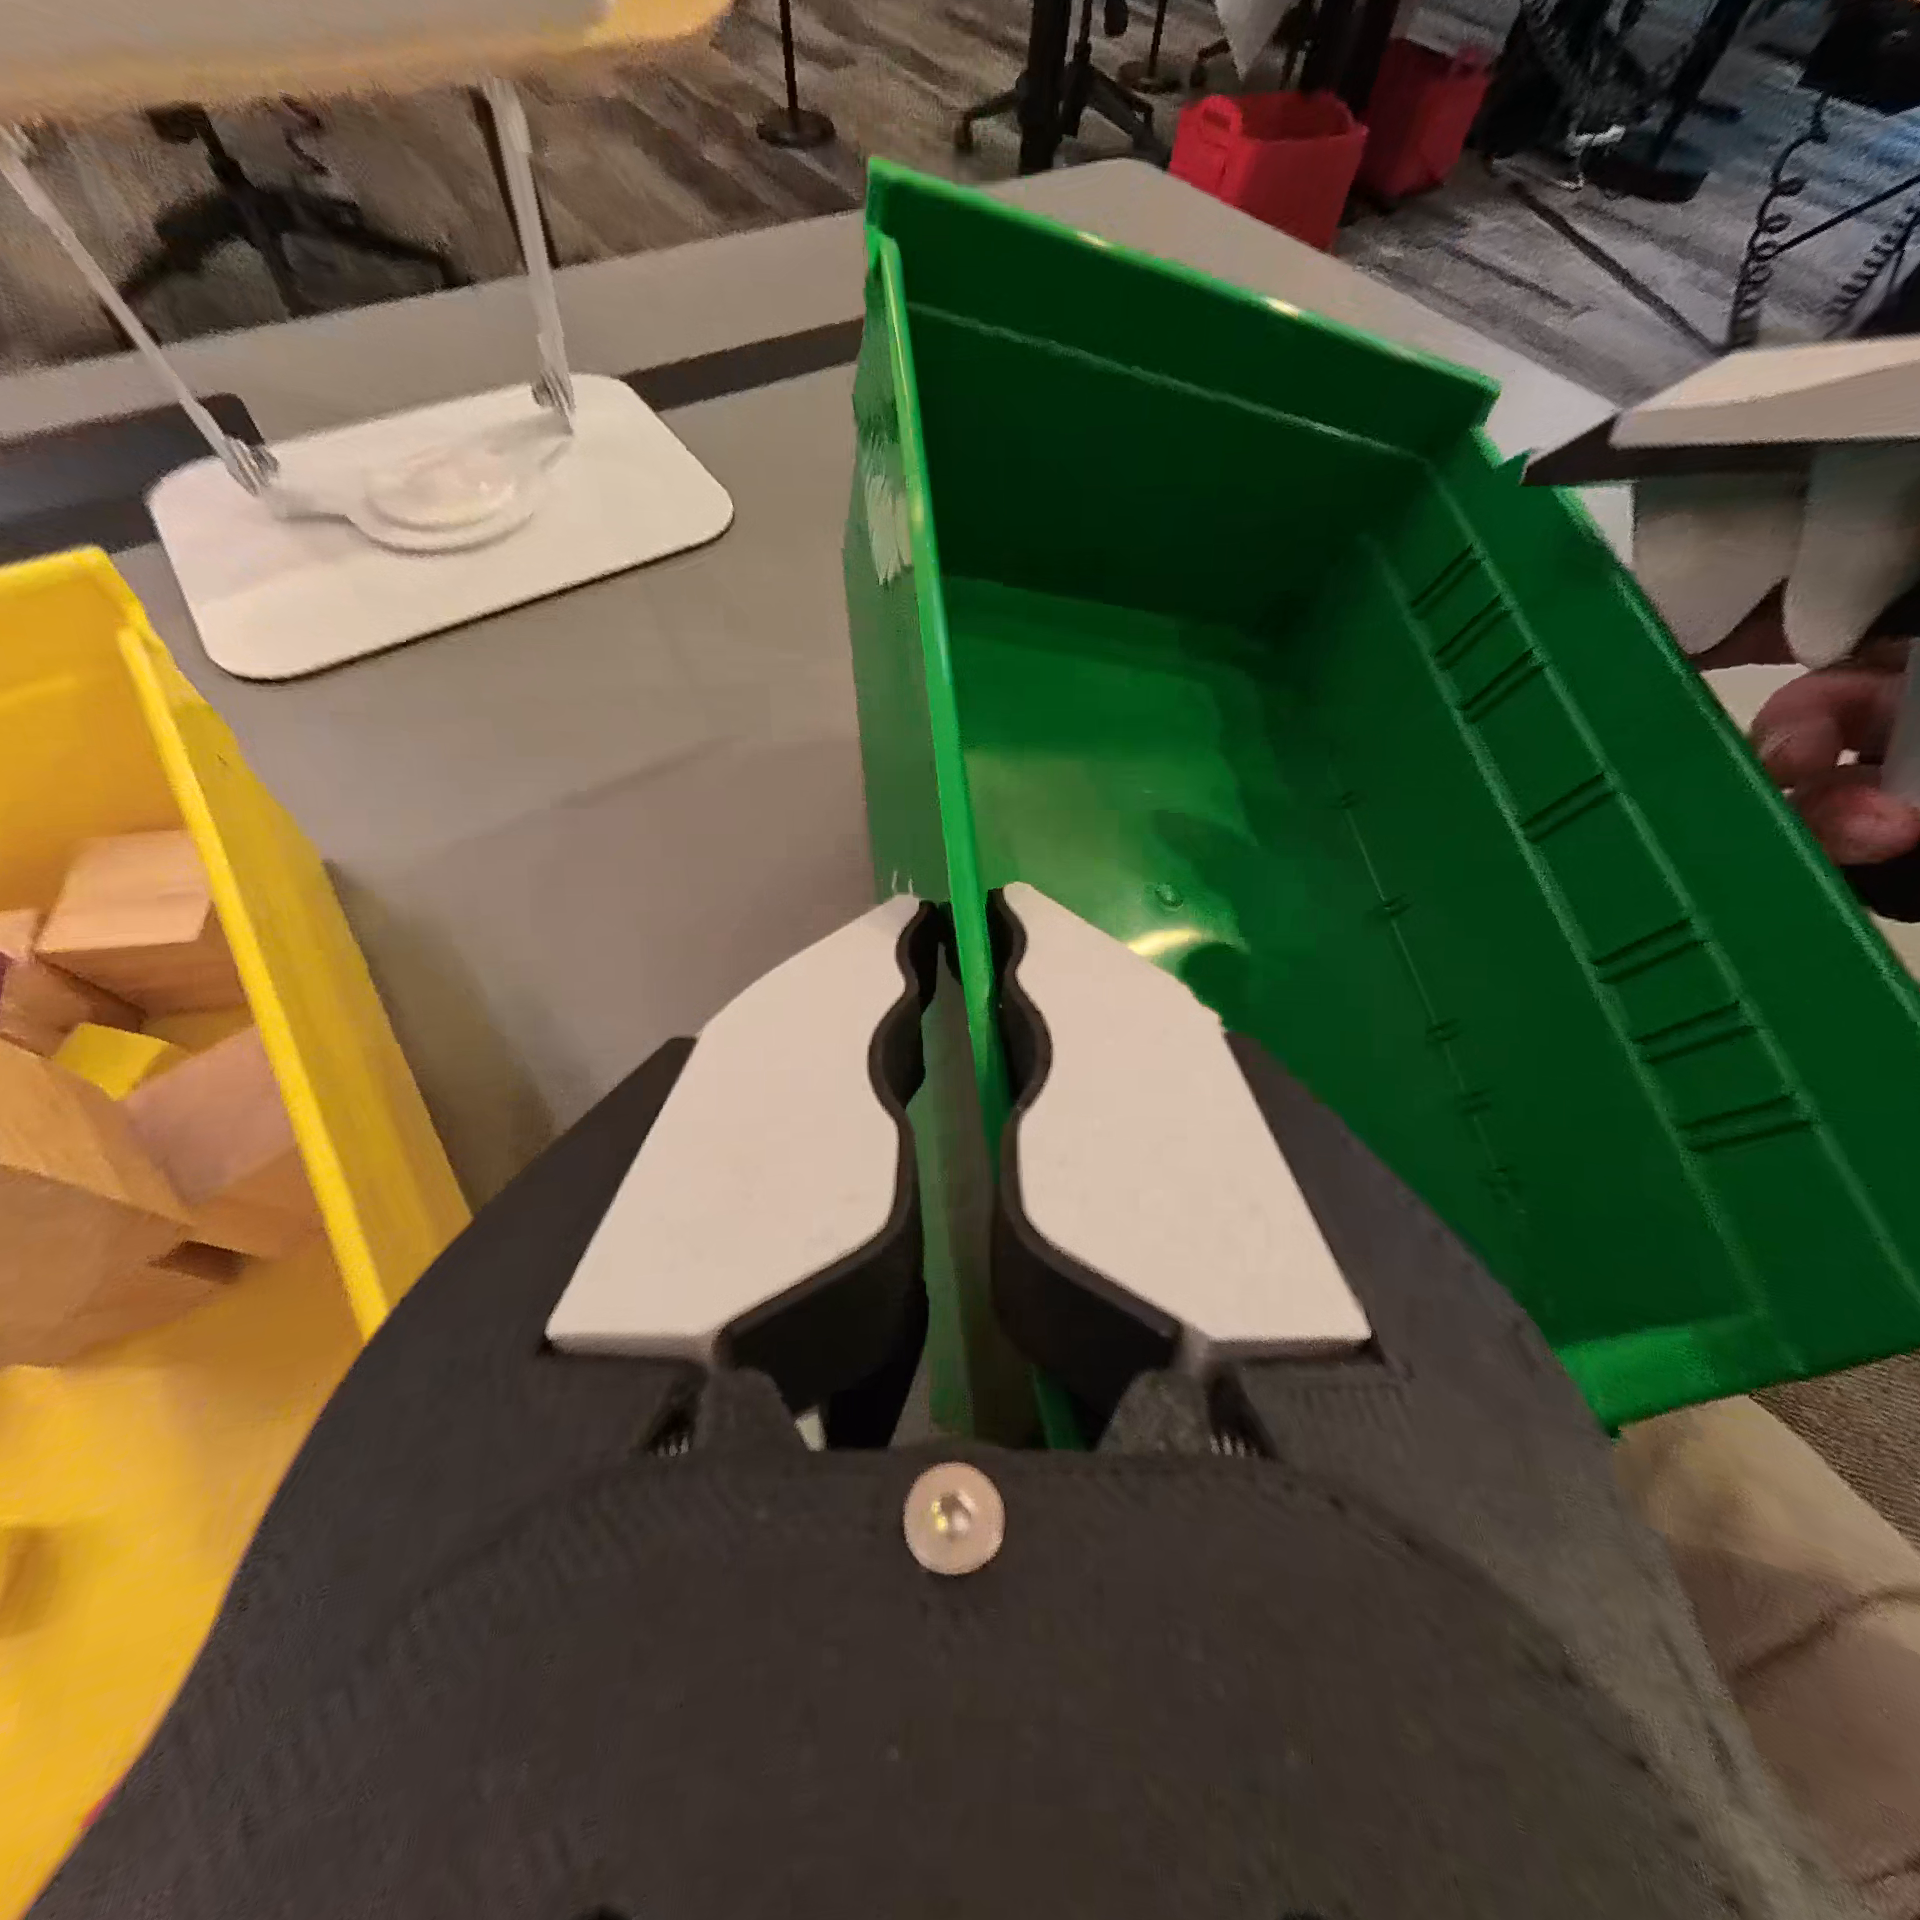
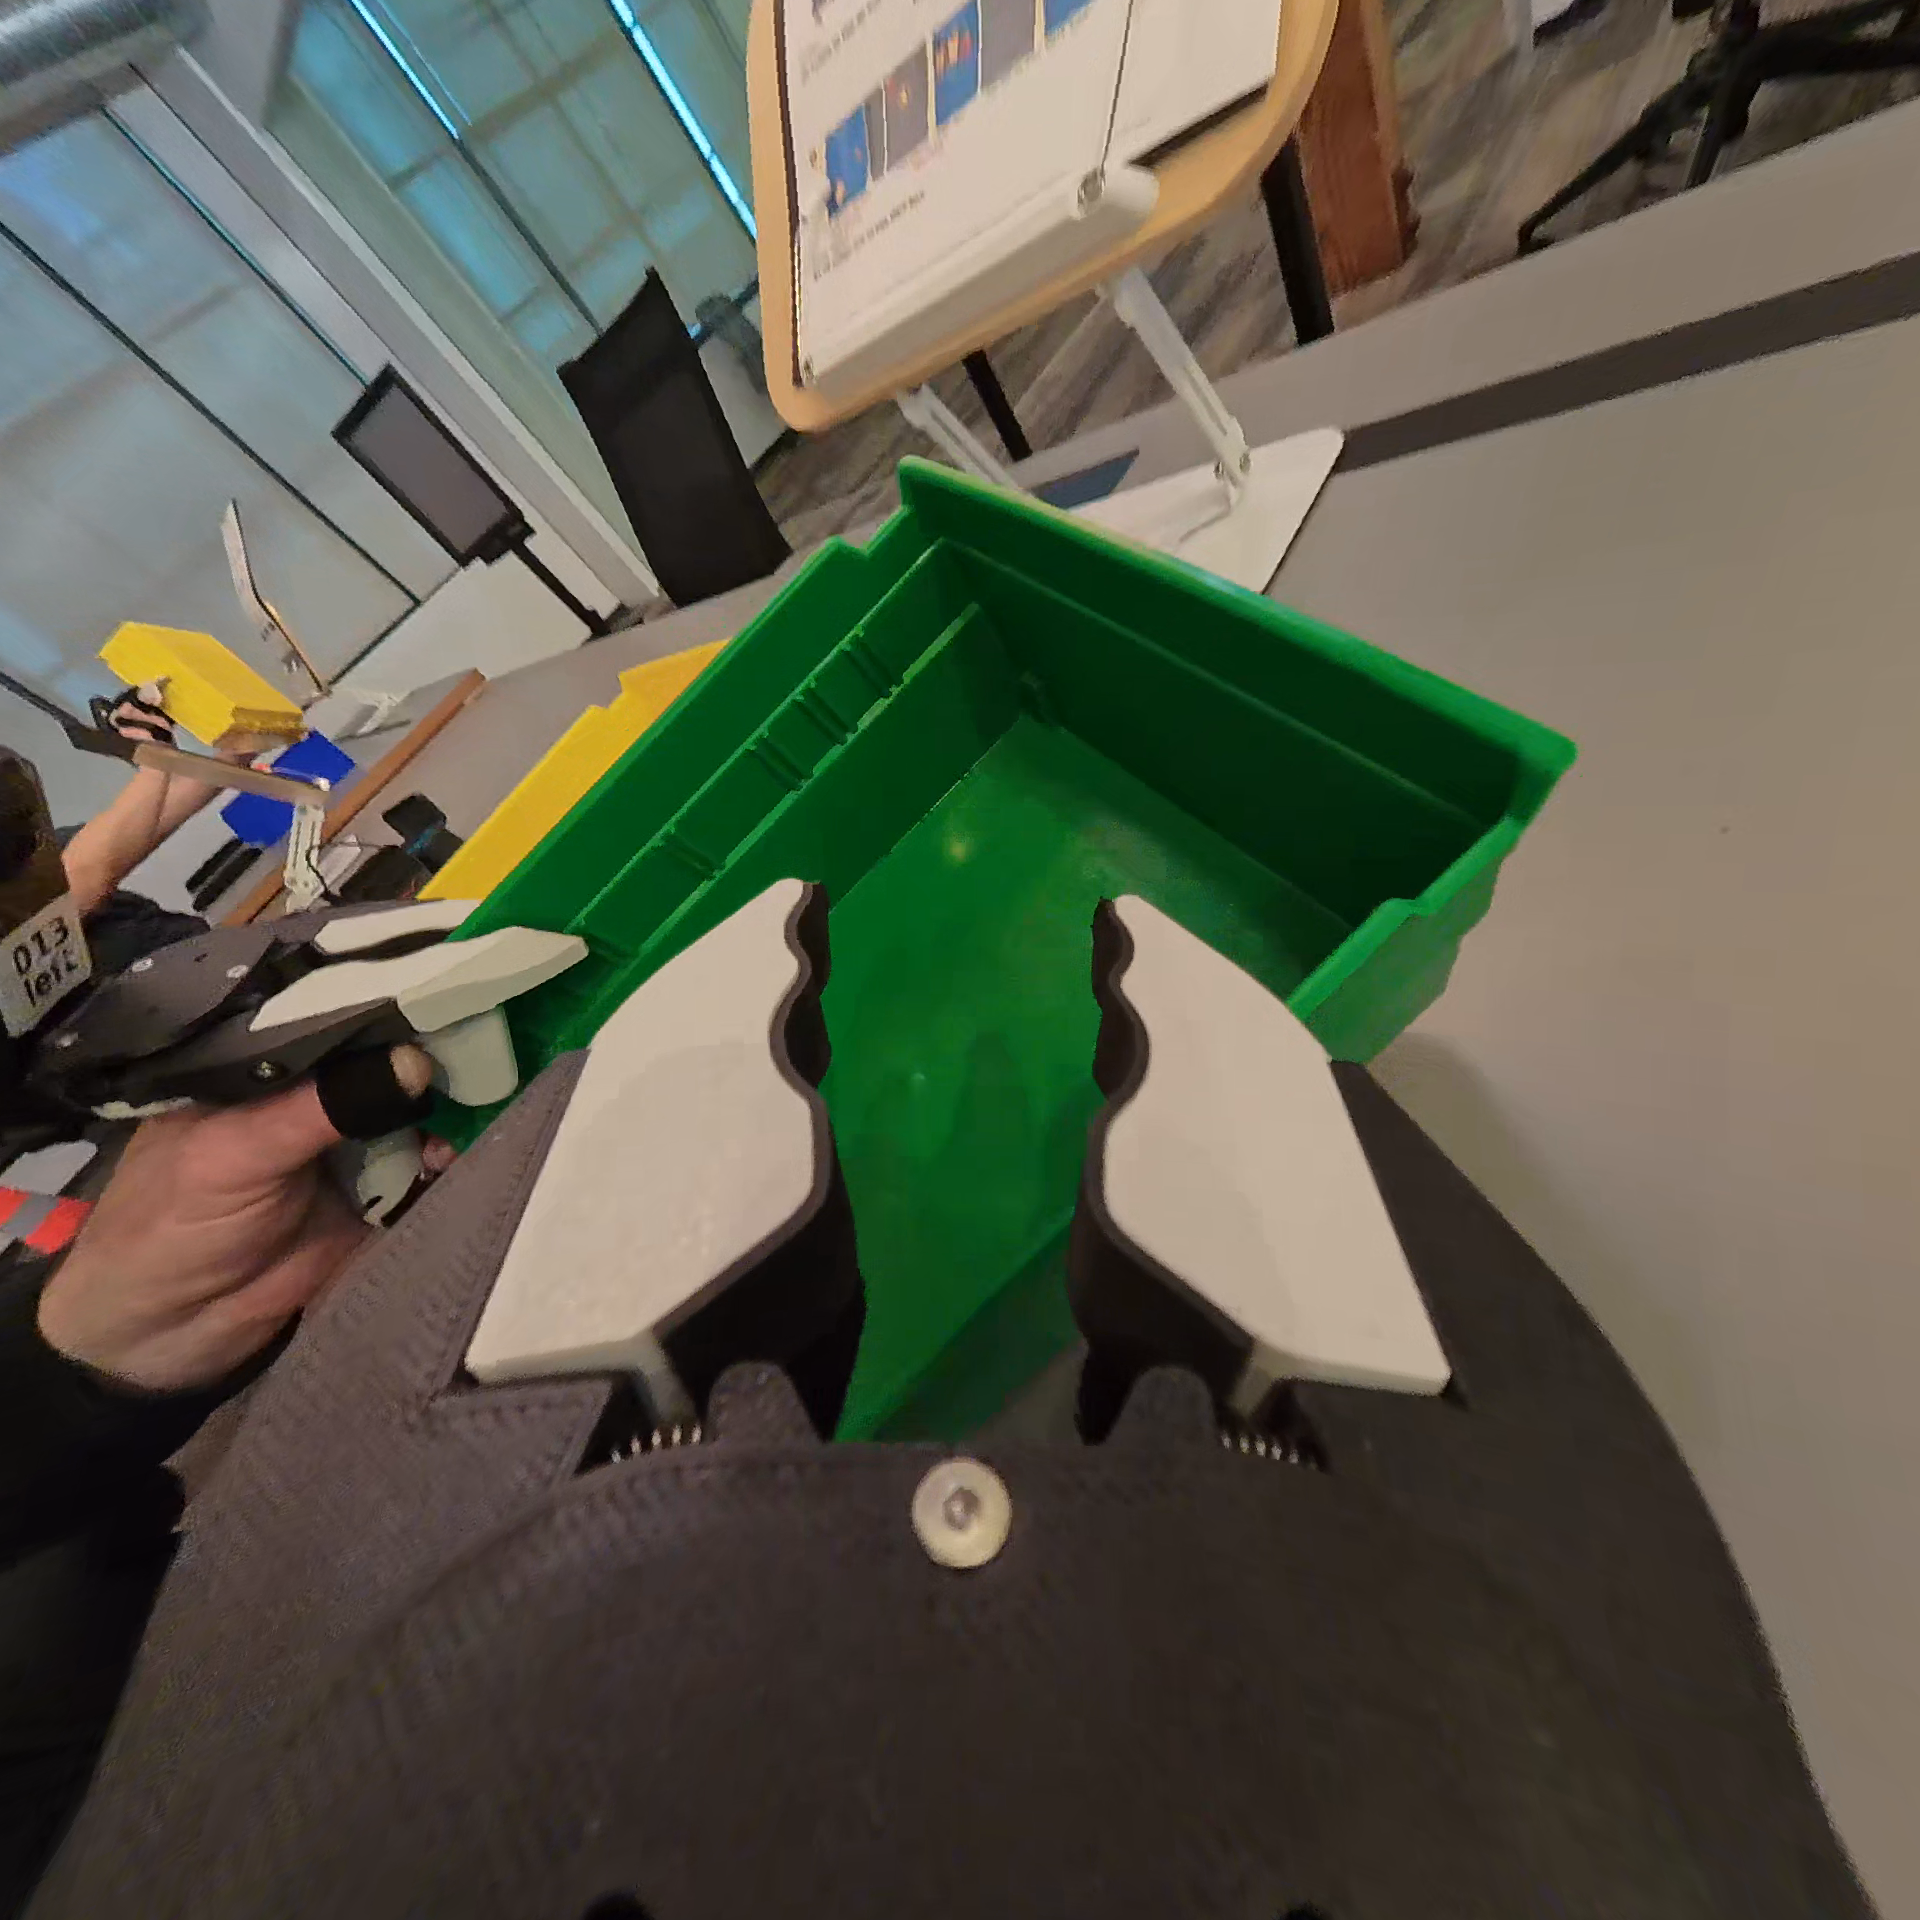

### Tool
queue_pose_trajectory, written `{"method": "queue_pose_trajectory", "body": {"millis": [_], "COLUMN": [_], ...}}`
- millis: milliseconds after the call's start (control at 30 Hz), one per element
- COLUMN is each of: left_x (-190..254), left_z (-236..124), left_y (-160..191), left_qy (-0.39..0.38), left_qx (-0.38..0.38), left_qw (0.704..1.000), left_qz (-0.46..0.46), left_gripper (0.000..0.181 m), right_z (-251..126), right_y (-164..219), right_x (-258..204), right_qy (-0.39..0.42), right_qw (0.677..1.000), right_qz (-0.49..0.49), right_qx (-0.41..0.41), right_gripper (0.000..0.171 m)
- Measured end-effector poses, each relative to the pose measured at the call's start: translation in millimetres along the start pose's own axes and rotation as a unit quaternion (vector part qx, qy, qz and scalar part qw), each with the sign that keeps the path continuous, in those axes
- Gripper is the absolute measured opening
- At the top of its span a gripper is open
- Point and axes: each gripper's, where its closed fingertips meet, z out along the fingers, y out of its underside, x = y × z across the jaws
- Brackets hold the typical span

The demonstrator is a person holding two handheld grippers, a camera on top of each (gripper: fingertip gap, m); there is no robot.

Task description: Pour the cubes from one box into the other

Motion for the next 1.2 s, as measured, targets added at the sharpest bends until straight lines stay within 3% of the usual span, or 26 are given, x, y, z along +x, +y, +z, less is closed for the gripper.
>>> {"method": "queue_pose_trajectory", "body": {"millis": [167,400,667,833,1000,1200], "left_x": [7,40,66,71,72,64], "left_z": [5,8,1,-14,-31,-49], "left_y": [8,33,40,42,53,19], "left_qy": [-0.001,0.061,0.155,0.192,0.178,0.115], "left_qx": [-0.007,-0.071,-0.103,-0.133,-0.139,-0.023], "left_qw": [1.0,0.995,0.982,0.969,0.973,0.993], "left_qz": [0.017,0.038,-0.031,-0.079,-0.054,0.032], "left_gripper": [0.014,0.045,0.091,0.09,0.093,0.101], "right_z": [7,8,8,15,25,21], "right_y": [8,12,13,18,24,19], "right_x": [3,15,15,10,0,8], "right_qy": [0.009,0.025,0.016,0.027,0.02,0.064], "right_qw": [1.0,0.999,0.998,0.996,0.994,0.99], "right_qz": [-0.01,-0.022,-0.04,-0.074,-0.093,-0.108], "right_qx": [-0.016,-0.027,-0.043,-0.05,-0.061,-0.06], "right_gripper": [0.05,0.052,0.046,0.049,0.047,0.039]}}
